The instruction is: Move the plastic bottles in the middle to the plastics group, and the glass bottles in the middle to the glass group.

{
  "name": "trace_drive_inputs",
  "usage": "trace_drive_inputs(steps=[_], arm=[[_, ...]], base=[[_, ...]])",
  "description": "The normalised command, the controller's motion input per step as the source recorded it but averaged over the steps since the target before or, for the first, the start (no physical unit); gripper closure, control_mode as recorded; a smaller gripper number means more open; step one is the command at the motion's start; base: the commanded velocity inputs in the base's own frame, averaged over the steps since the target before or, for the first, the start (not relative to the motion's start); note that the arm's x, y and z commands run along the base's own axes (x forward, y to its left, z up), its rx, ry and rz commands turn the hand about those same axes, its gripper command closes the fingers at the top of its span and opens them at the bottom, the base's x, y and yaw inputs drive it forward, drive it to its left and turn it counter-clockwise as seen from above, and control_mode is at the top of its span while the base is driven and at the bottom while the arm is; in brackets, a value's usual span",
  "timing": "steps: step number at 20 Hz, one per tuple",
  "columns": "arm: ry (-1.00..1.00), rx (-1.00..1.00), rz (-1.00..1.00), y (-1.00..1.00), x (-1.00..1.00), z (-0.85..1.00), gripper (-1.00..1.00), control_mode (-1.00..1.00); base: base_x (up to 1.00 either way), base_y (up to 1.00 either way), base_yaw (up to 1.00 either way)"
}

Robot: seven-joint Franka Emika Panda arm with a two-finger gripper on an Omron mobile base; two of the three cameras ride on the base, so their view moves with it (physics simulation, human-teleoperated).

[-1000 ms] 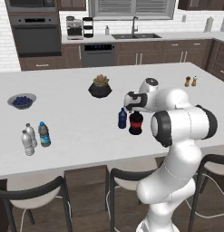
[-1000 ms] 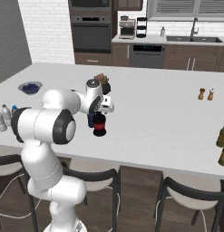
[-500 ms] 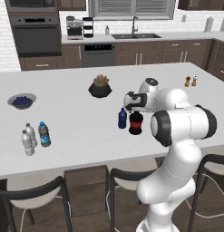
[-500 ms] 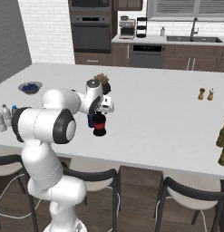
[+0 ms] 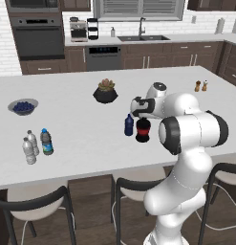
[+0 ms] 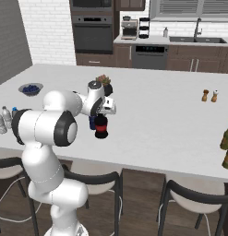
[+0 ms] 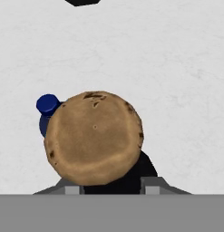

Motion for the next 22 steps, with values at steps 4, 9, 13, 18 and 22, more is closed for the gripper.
trace_drive_inputs(steps=[4,9,13,18,22], arm=[[0.00,0.00,0.00,0.00,0.00,0.00,1.00,-1.00],[0.00,0.00,0.00,0.00,0.00,0.00,1.00,-1.00],[-0.03,0.00,0.00,-0.10,-0.32,0.09,1.00,-1.00],[-0.11,0.00,0.00,-0.23,-0.75,0.40,1.00,-1.00],[-0.04,0.00,-0.02,-0.21,-0.74,0.42,1.00,-1.00]], base=[[0.00,0.00,0.00],[0.00,0.00,0.00],[0.00,0.00,0.00],[0.00,0.00,0.00],[0.00,0.00,0.00]])
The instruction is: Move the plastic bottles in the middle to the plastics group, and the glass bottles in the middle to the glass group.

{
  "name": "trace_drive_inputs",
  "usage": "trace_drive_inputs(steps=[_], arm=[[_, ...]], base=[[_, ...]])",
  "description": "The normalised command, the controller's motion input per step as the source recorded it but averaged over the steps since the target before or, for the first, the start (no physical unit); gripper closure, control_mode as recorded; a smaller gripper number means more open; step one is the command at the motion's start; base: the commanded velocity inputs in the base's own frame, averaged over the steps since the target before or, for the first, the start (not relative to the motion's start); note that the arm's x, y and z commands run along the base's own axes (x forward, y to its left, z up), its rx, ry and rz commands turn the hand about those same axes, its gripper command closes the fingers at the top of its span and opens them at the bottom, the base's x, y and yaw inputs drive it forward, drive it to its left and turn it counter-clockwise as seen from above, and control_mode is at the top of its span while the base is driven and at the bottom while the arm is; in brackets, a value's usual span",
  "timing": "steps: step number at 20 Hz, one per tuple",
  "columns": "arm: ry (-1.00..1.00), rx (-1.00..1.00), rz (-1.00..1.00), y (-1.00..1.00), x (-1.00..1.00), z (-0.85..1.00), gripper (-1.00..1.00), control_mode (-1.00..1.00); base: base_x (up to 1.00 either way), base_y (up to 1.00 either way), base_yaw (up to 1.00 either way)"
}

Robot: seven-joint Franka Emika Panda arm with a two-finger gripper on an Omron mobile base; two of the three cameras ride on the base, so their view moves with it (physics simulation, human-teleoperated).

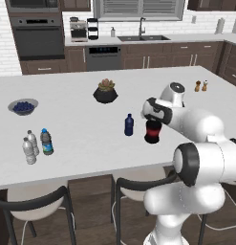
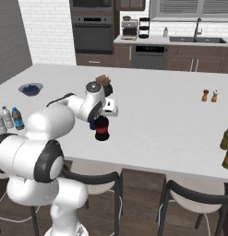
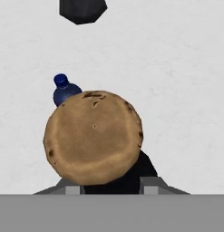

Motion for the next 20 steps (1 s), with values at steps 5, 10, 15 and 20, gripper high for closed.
trace_drive_inputs(steps=[5,10,15,20], arm=[[-0.02,0.00,-0.07,-0.34,-0.76,0.23,1.00,-1.00],[-0.04,0.00,-0.11,-0.59,-0.52,0.00,1.00,-1.00],[0.00,-0.01,-0.16,-0.83,-0.18,0.07,1.00,-1.00],[0.00,0.00,-0.20,-0.92,0.00,0.29,1.00,-1.00]], base=[[0.00,0.00,0.00],[0.00,0.00,0.00],[0.00,0.00,0.00],[0.00,0.00,0.00]])
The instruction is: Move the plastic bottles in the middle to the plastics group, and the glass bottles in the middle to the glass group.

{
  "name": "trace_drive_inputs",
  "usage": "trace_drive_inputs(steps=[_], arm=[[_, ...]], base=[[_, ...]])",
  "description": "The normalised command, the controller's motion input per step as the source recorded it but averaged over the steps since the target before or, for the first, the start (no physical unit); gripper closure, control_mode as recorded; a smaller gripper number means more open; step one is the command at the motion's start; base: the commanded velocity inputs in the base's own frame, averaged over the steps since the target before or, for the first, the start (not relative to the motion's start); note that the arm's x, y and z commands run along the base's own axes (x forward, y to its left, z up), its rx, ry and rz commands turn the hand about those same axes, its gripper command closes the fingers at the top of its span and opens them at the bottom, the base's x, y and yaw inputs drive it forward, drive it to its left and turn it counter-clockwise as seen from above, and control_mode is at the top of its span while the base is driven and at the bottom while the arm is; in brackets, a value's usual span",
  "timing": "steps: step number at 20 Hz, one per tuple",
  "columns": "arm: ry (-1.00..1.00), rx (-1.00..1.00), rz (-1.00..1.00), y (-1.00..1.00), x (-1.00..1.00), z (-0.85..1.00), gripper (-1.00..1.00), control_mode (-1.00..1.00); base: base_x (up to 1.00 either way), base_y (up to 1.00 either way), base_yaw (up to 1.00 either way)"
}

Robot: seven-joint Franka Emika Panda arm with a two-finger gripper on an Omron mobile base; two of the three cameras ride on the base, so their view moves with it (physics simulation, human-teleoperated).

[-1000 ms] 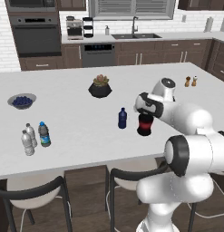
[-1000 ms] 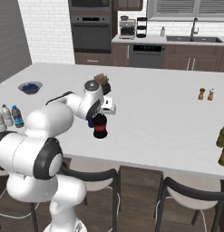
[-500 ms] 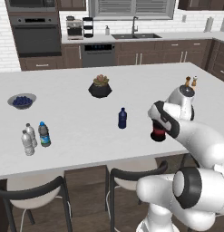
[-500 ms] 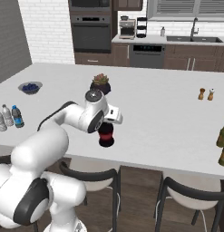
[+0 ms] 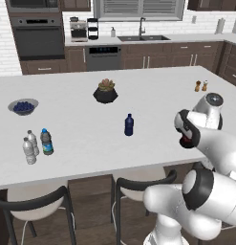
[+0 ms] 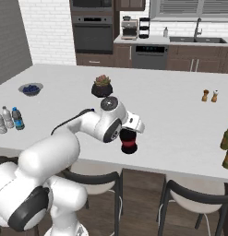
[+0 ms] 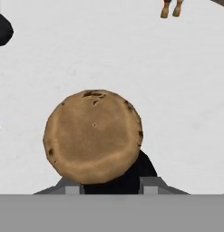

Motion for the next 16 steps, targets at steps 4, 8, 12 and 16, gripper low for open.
trace_drive_inputs(steps=[4,8,12,16], arm=[[0.00,0.00,-0.18,-0.95,0.00,0.41,1.00,-1.00],[0.00,0.03,-0.13,-0.86,0.00,0.41,1.00,-1.00],[0.00,0.06,-0.08,-0.71,-0.01,0.11,1.00,-1.00],[-0.04,0.10,-0.03,-0.64,0.00,-0.04,1.00,-1.00]], base=[[0.00,0.00,0.00],[0.00,0.00,0.00],[0.00,0.00,0.00],[0.00,0.00,0.00]])
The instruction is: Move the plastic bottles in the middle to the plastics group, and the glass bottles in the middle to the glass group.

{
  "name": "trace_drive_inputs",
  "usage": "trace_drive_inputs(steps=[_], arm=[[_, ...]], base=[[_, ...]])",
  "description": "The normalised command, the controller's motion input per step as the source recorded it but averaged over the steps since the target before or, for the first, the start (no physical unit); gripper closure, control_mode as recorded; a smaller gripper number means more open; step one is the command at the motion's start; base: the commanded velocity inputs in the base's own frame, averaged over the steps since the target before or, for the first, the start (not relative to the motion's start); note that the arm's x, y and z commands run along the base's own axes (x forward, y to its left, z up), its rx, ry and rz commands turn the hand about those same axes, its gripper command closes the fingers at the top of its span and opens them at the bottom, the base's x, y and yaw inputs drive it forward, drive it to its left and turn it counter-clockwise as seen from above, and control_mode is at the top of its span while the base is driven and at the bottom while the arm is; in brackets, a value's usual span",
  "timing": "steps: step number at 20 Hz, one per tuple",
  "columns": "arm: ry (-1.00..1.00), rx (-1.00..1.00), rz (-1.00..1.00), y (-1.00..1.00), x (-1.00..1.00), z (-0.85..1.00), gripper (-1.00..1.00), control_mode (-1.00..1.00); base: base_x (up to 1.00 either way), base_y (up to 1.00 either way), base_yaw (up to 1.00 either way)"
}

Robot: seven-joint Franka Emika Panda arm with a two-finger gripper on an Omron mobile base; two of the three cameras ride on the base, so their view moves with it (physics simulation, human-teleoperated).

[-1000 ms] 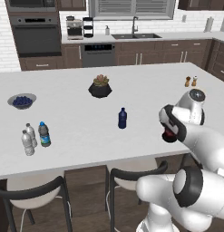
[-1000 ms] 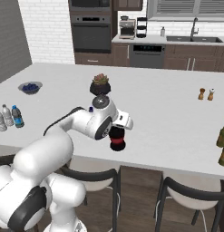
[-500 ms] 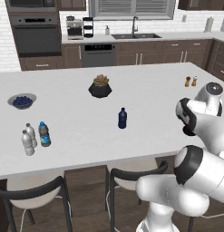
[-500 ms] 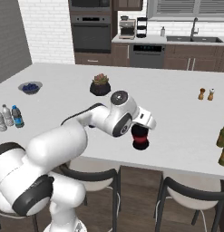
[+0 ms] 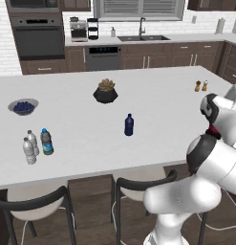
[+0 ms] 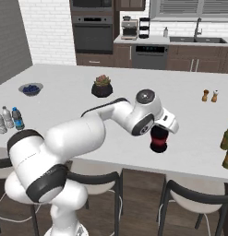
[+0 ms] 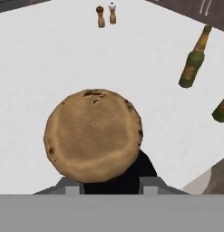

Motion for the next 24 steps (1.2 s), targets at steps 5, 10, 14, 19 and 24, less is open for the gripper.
trace_drive_inputs(steps=[5,10,14,19,24], arm=[[-0.05,0.04,-0.05,-0.66,0.00,-0.02,1.00,-1.00],[-0.02,0.00,-0.08,-0.58,0.00,-0.14,1.00,-1.00],[-0.03,0.00,-0.09,-0.44,0.00,-0.29,1.00,-1.00],[-0.03,0.00,-0.09,-0.33,0.09,-0.30,1.00,-1.00],[-0.10,0.00,-0.06,-0.23,0.17,-0.08,1.00,-1.00]], base=[[0.00,0.00,0.00],[0.00,0.00,0.00],[0.00,0.00,0.00],[0.00,0.00,0.00],[0.00,0.00,0.00]])
